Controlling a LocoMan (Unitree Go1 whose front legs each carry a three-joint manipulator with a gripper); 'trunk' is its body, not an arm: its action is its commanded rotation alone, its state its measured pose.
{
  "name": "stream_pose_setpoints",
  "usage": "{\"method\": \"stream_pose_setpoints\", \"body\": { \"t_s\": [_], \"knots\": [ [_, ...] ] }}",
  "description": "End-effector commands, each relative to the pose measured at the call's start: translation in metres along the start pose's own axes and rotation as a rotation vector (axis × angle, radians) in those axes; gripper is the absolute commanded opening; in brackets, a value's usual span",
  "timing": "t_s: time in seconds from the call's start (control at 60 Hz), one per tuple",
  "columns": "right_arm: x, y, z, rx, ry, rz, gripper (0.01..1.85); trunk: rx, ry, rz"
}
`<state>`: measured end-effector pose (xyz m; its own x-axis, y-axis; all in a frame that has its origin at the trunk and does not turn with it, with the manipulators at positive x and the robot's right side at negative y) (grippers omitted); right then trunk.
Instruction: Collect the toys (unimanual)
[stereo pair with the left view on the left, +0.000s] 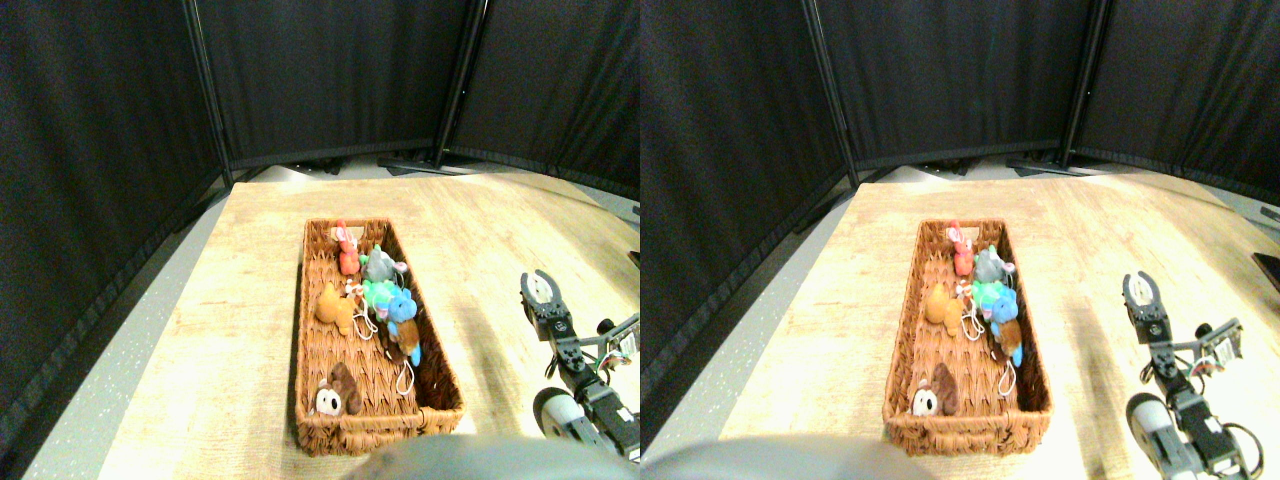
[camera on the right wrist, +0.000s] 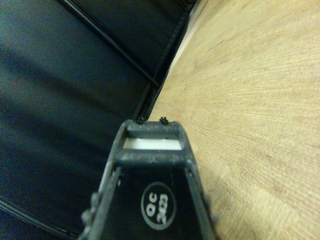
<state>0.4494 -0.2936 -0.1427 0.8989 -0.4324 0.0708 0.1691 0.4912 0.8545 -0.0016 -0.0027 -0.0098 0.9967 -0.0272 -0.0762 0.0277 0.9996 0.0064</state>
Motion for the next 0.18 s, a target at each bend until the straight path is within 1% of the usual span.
{"method": "stream_pose_setpoints", "body": {
  "t_s": [0.017,0.05,0.067,0.133,0.167,0.183],
  "knots": [
    [-0.0012,0.0094,0.0043,0.035,-0.011,0.041,0.06,-0.002,-0.012,-0.013],
    [-0.0016,0.009,0.005,0.051,-0.007,0.048,0.06,-0.002,-0.012,-0.013],
    [-0.0017,0.0088,0.0052,0.054,-0.008,0.049,0.06,0.0,-0.016,-0.016],
    [-0.0031,0.009,0.007,0.04,-0.027,0.051,0.06,0.0,-0.016,-0.016],
    [-0.0035,0.009,0.0076,0.082,-0.031,0.038,0.06,0.0,-0.016,-0.016],
    [-0.0033,0.0089,0.0078,0.077,-0.029,0.039,0.06,-0.001,-0.014,-0.013]
  ]
}}
